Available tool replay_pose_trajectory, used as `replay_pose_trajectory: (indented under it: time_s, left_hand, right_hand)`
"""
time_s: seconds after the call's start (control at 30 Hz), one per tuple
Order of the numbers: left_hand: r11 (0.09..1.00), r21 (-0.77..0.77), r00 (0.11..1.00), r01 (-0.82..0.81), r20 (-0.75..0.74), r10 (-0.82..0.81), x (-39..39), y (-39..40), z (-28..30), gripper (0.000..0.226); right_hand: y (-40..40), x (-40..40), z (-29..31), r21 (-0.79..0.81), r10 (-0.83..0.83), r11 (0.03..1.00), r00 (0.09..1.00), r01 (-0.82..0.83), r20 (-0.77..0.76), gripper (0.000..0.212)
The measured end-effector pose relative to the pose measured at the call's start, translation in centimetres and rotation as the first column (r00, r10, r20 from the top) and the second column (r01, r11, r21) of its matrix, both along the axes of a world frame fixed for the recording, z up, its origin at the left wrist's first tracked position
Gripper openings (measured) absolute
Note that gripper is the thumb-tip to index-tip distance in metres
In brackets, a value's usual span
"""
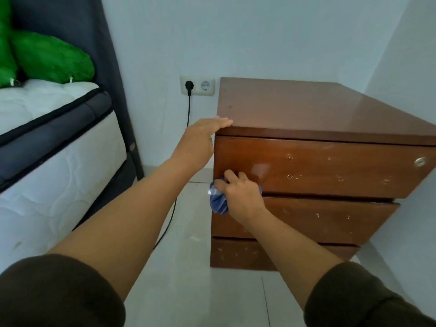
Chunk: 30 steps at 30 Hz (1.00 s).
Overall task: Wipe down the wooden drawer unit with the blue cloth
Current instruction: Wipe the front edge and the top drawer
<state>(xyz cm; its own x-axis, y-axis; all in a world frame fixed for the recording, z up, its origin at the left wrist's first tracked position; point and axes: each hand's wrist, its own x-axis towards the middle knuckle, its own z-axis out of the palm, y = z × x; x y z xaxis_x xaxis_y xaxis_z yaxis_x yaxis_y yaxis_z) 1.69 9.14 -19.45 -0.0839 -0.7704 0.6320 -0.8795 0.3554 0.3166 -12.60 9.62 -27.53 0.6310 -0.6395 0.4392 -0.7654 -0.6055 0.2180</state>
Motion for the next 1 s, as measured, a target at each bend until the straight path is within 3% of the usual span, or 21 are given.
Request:
replay_pose_trajectory:
  time_s: [0.1, 0.2, 0.4, 0.5, 0.7, 1.0]
  left_hand:
    - [0.999, 0.03, 0.991, -0.028, 0.134, 0.023, -0.2, 0.4, 1.2, 0.041]
    - [0.999, 0.006, 0.981, -0.052, 0.189, 0.05, -1.0, 0.4, 2.0, 0.036]
    - [0.998, 0.053, 0.976, -0.03, 0.216, 0.018, -3.5, -0.3, 2.3, 0.04]
    - [0.995, 0.097, 0.975, -0.028, 0.221, 0.006, -4.3, -1.0, 2.1, 0.04]
    - [0.991, 0.066, 0.99, -0.119, 0.079, 0.114, -5.1, -2.1, 1.8, 0.04]
    - [0.989, 0.078, 0.99, -0.129, 0.067, 0.124, -5.3, -1.8, 2.3, 0.042]
  right_hand:
    - [0.1, -1.9, 3.1, -0.167, 0.077, 0.984, 0.991, -0.059, 0.106, 0.036]
    - [-0.6, -3.9, 6.3, -0.301, 0.082, 0.952, 0.991, -0.048, 0.101, 0.033]
    - [-2.1, -6.0, 8.1, -0.4, 0.015, 0.916, 0.995, 0.024, 0.094, 0.032]
    - [-2.6, -6.2, 5.7, -0.38, 0.049, 0.925, 0.993, -0.002, 0.112, 0.031]
    - [-3.0, -6.8, -0.9, -0.255, 0.034, 0.967, 0.997, -0.016, 0.066, 0.04]
    - [-2.5, -6.7, -3.2, -0.13, 0.019, 0.991, 0.998, -0.01, 0.067, 0.041]
